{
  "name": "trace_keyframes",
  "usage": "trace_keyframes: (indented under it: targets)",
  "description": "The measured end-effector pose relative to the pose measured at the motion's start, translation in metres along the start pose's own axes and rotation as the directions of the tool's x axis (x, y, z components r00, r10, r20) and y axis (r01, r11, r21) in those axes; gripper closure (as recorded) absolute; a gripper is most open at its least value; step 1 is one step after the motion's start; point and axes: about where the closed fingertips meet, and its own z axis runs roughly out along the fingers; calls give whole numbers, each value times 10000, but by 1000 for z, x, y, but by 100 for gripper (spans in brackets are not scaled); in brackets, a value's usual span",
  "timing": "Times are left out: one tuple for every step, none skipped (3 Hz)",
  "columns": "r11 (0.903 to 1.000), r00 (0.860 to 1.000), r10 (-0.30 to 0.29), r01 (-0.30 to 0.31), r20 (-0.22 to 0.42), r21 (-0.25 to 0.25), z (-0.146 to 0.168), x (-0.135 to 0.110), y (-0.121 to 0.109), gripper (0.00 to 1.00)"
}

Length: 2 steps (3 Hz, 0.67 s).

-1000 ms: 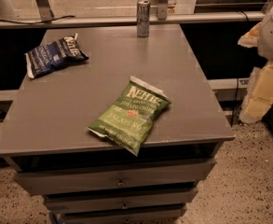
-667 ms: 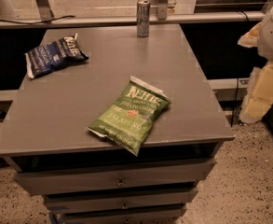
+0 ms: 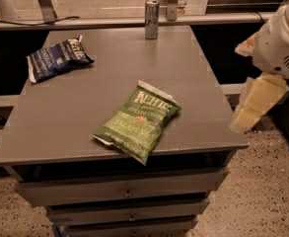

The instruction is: Pick green jalapeno chip bag

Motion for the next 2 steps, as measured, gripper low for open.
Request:
trace_keyframes:
  targets:
    - [9992, 9947, 299, -272, 982, -286, 34, -28, 4, 0]
    - [9937, 9800, 848, -700, 1799, -874, 70, -54, 11, 0]
